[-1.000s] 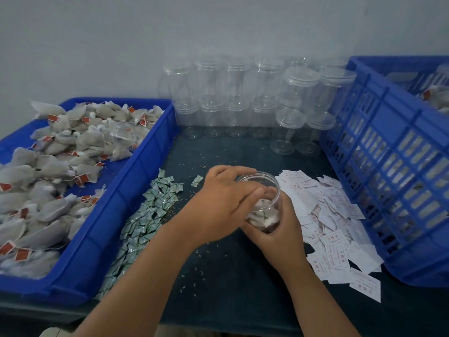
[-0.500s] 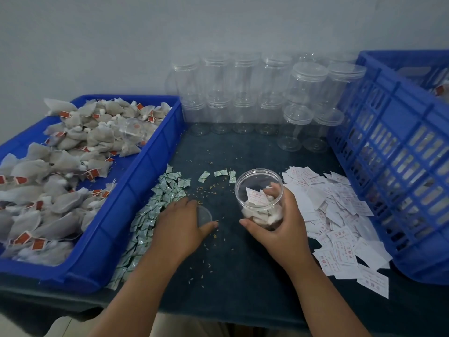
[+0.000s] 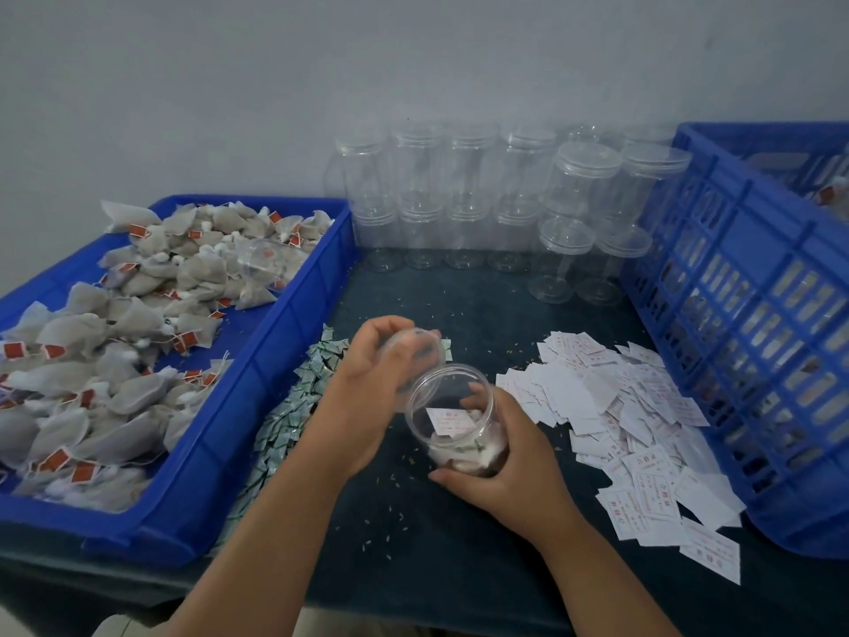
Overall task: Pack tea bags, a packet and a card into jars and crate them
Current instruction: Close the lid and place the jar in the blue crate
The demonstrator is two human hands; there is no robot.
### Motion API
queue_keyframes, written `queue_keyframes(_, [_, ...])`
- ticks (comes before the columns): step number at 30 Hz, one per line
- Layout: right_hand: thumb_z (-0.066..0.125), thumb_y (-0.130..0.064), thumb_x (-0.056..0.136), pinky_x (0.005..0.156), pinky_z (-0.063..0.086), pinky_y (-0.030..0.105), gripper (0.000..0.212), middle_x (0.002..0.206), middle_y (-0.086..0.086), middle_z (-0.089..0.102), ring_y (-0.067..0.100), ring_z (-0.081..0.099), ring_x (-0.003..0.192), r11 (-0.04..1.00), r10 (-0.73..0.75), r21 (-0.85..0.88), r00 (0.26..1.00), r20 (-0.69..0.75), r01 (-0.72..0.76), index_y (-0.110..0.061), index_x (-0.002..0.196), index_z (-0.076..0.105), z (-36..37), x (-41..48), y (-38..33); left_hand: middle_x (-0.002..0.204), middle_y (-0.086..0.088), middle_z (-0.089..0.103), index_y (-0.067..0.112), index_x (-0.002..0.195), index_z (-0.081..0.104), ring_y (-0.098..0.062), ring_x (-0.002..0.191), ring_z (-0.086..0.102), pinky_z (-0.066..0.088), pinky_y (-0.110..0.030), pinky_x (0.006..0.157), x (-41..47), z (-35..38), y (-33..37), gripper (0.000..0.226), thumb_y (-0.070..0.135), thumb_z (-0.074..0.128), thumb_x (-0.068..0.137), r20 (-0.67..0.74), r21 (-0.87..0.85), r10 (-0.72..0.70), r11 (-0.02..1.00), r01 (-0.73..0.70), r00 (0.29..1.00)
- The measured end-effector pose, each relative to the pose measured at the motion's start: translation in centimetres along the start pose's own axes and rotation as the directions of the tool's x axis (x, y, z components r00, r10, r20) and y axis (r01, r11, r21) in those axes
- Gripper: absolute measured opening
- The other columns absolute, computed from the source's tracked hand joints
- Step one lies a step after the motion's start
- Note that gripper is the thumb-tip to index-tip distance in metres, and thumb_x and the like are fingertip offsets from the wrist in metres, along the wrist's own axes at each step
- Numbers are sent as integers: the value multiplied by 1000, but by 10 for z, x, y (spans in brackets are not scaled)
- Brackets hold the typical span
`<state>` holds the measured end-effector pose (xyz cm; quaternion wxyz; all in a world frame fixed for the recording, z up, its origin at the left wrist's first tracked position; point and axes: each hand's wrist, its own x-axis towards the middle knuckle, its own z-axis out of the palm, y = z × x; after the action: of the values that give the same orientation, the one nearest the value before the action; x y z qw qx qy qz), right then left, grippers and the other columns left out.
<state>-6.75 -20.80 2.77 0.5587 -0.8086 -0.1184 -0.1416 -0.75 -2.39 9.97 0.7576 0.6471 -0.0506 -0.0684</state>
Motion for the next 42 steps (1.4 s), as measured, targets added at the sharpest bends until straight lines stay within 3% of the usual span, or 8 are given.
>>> queue_keyframes(6, [101,-42,69,91,58,19,82,129,-16,73,10,72,118,998,60,-20,997,-42,-61,-49,138,57,-2,1,11,131,30,58,51,137,54,6,123,56,45,-15,98,-14,12,8,56,70,61,85,269,646,184,693,-319,945])
queue_keyframes(15, [86,-22,80,87,59,42,57,118,-14,71,10,69,105,974,121,-180,988,-91,-136,-28,130,61,0,2,8,136,18,38,54,141,34,-11,128,42,46,-32,103,-22,45,0,73,78,62,78,339,891,197,245,-381,920])
queue_keyframes(22, [83,-43,67,75,59,23,56,111,-18,74,7,74,99,986,157,-61,988,-4,-157,-48,117,59,-7,5,7,127,24,45,52,123,52,-4,119,46,39,-27,97,-16,44,0,55,84,51,79,360,862,227,290,-415,905])
queue_keyframes(28, [92,-27,70,86,57,16,61,114,-11,78,7,76,106,964,155,191,976,151,-183,-51,121,68,-18,5,5,128,15,60,31,117,74,-13,124,58,47,-38,105,-8,25,17,26,46,63,99,580,619,180,537,-574,794])
queue_keyframes(31, [90,-28,70,80,57,15,52,107,-13,79,1,76,97,960,154,210,977,148,-183,-51,111,69,-14,4,5,148,20,49,44,136,62,-1,143,38,32,-23,115,-7,18,26,34,47,57,102,615,682,72,452,-575,785])
queue_keyframes(34, [95,-30,72,82,58,17,56,113,-11,79,8,77,103,971,131,189,988,84,-145,-44,120,67,-2,1,4,151,30,36,52,146,41,9,139,28,26,-20,109,-12,22,26,53,66,44,95,440,846,-49,358,-395,897])
queue_keyframes(37, [93,-45,69,80,58,20,60,113,-15,77,10,75,105,993,98,70,995,23,-99,-44,121,63,3,2,5,120,21,57,40,116,58,-5,115,50,42,-25,95,-19,46,19,46,76,41,92,285,908,95,291,-301,954])
queue_keyframes(42, [96,-33,60,76,59,18,60,109,-14,80,5,77,101,966,166,189,984,64,-175,-52,109,69,-11,2,10,105,21,63,38,102,64,-3,102,57,50,-33,92,-13,47,18,19,54,61,92,401,823,214,344,-453,891])
